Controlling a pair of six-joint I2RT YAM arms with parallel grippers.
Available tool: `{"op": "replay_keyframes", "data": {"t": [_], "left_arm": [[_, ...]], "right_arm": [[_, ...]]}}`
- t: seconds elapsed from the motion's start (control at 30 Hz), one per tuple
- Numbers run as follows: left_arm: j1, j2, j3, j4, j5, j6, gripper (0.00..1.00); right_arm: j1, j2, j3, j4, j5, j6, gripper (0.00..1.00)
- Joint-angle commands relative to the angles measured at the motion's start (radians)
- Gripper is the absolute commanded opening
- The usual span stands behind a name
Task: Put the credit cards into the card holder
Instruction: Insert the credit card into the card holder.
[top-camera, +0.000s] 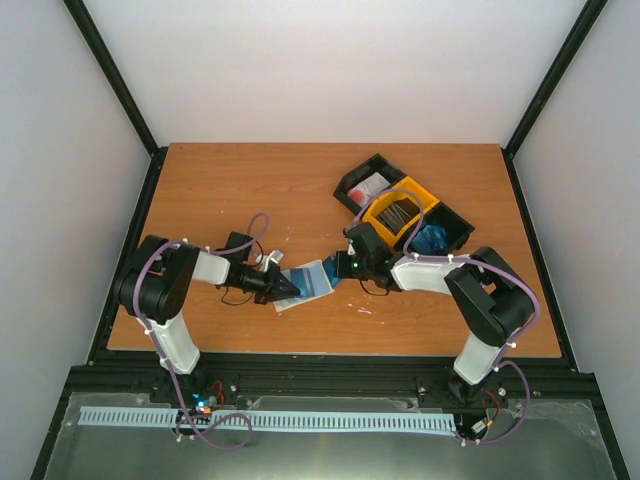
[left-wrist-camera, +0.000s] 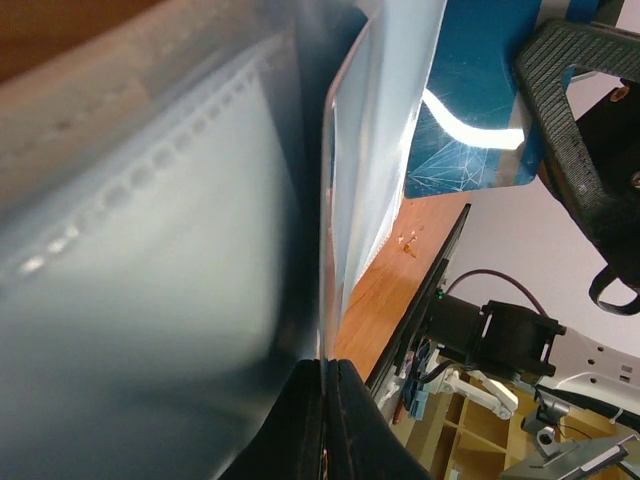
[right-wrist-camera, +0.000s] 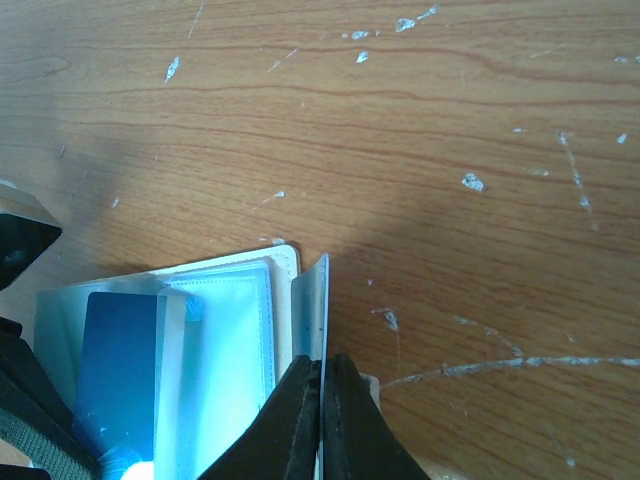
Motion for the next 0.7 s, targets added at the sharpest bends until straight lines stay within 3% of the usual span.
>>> {"op": "replay_keyframes", "data": {"t": [0.0,0.2,0.33,0.67], "left_arm": [[-0.006,0.015,0.015,0.007,0.004,-0.018,0.01],[-0.008,0.001,0.020,0.105,-0.035,-0.098,0.02],[-0.023,-0.016,0.027,0.091,-0.066,-0.105,0.09],[-0.051,-0.139,0.069,-0.202,-0.244,-0.085,0.42]], "right_arm": [[0.010,0.044,-0.014,-0.066,-0.011,0.000,0.03],[0.010,0.034,-0.025,-0.060,-0.020,0.007,0.03],[0.010,0.028,-0.028,-0.058,-0.019,0.010,0.03],[0.010,0.022,-0.041,-0.040,-0.028,0.010,0.03]]}}
